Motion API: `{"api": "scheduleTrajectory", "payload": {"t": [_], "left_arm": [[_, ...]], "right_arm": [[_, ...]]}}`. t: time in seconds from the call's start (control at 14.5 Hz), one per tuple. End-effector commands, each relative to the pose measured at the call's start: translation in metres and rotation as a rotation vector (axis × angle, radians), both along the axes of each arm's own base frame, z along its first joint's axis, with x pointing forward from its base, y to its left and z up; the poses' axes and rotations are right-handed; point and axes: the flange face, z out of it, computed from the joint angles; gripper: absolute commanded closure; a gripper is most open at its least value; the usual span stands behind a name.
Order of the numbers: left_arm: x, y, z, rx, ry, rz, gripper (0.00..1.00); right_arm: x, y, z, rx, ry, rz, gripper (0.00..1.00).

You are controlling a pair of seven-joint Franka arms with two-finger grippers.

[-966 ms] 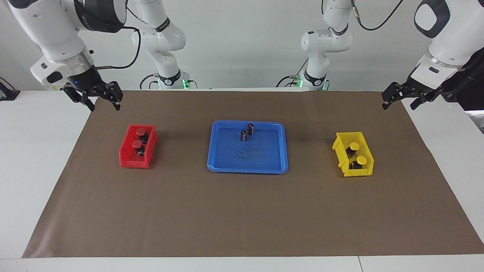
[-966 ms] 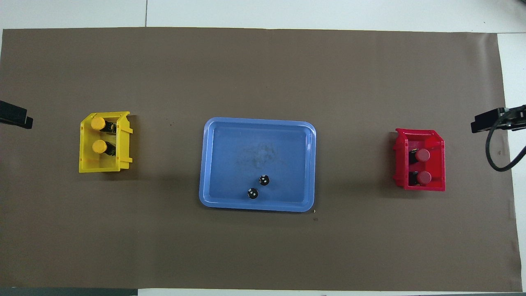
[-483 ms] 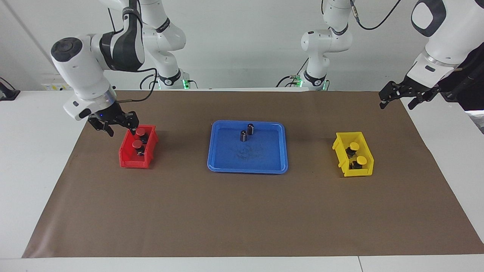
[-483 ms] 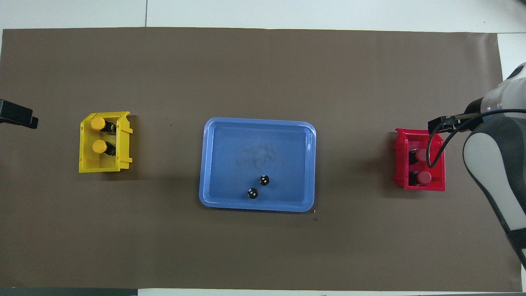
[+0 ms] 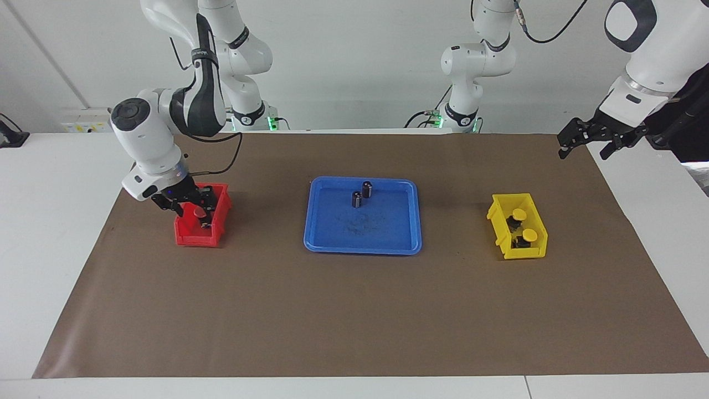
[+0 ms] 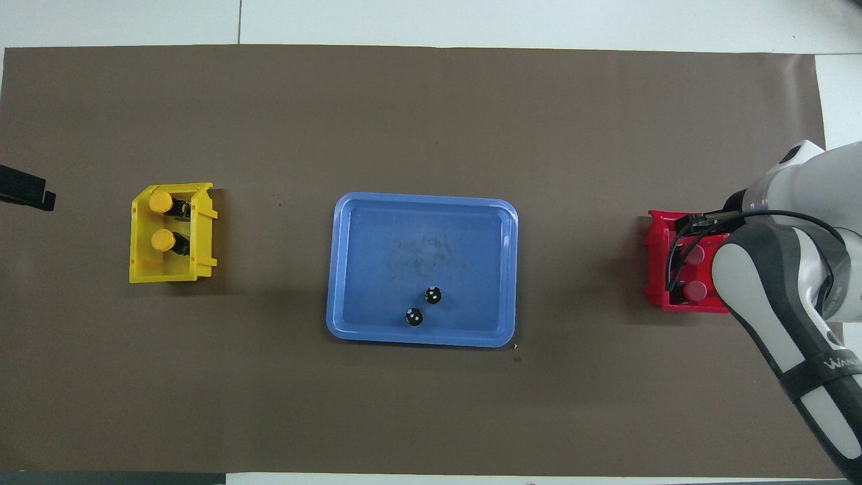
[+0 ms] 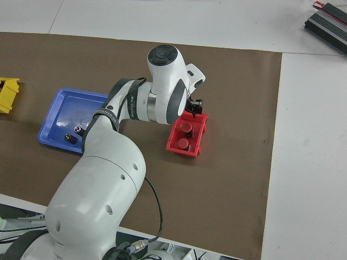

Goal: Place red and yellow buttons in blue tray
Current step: 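Reach the right gripper into the red holder and grasp a red button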

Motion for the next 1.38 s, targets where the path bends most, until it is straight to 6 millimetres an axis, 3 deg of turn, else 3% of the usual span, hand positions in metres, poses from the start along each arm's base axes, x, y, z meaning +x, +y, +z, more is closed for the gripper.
{"api": "scheduleTrajectory", "payload": {"t": [0.0, 0.41, 1.03, 1.31], "left_arm": [[-0.009, 0.004, -0.002, 0.001, 0.006, 0.003, 0.00], [-0.012, 0.007, -0.003, 0.001, 0.017, 0.026, 0.00], [-0.011, 0.006, -0.002, 0.001, 0.011, 0.022, 0.00], [-0.011, 0.006, -0.002, 0.001, 0.011, 0.019, 0.00]], "right_arm": [[-0.017, -0.005, -0.007, 0.006, -0.008, 0.001, 0.29], [-0.030, -0.008, -0.026, 0.007, -0.014, 0.005, 0.33], [-0.038, -0.008, -0.032, 0.009, -0.017, 0.017, 0.45], [-0.040, -0.008, -0.034, 0.009, -0.014, 0.021, 0.46]]}}
